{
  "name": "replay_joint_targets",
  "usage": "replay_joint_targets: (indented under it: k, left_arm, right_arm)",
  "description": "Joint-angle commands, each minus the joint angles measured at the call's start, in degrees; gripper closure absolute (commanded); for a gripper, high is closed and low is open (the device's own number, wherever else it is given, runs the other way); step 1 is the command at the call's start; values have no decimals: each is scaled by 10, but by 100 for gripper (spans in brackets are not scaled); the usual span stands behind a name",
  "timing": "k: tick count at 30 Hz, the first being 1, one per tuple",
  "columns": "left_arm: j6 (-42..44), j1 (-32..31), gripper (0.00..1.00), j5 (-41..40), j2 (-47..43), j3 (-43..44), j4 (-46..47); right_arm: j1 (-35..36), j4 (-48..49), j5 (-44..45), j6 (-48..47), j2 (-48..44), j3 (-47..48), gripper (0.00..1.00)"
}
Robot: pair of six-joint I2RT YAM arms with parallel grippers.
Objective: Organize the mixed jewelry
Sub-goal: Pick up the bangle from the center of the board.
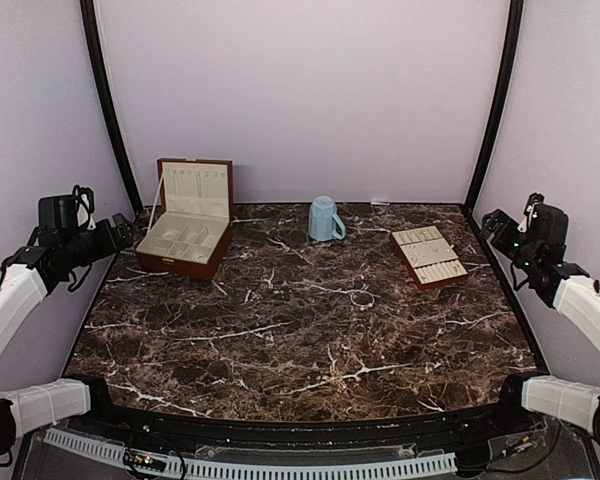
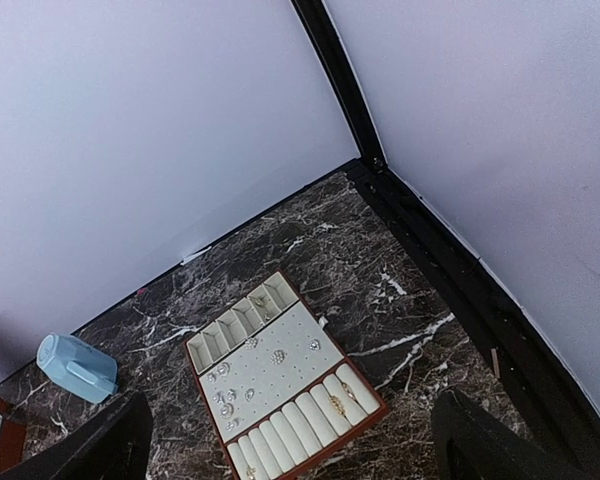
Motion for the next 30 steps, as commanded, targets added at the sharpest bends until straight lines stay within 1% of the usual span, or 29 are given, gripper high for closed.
replay_joint_targets:
  k: [1, 7, 10, 12, 14, 16, 18, 20, 26, 30]
  left_arm:
    - [5, 2, 1, -1, -6, -8, -14]
    - [17, 1, 1, -28, -23, -10, -14]
    - [14, 2, 1, -45, -26, -8, -26]
    - [9, 2, 1, -52, -27, -8, -34]
    - [5, 1, 2, -43, -31, -9, -40]
    - [3, 1, 2, -17, -35, -16, -37]
    - [-3, -3, 2, 20, -36, -22, -34]
    - [-10, -14, 3, 36, -31, -23, -32]
    - [-46, -88, 4, 45, -11, -23, 1]
    - [-74, -136, 4, 35, 4, -19, 27]
  right_arm:
    - [-2, 19, -10, 7, -1, 16, 1]
    - [-2, 12, -7, -2, -4, 14, 1]
    - [-2, 6, -17, -11, 2, 21, 2]
    - [-1, -9, -32, -13, 10, 32, 4]
    - [4, -25, -50, -21, 18, 40, 7]
    - [21, -40, -68, -29, 29, 41, 8]
    - [66, -57, -69, -33, 45, 42, 10]
    - [102, -73, -70, -30, 67, 43, 13]
    - [223, -80, -62, 13, 141, 39, 19]
    - [282, -77, -55, 35, 195, 51, 24]
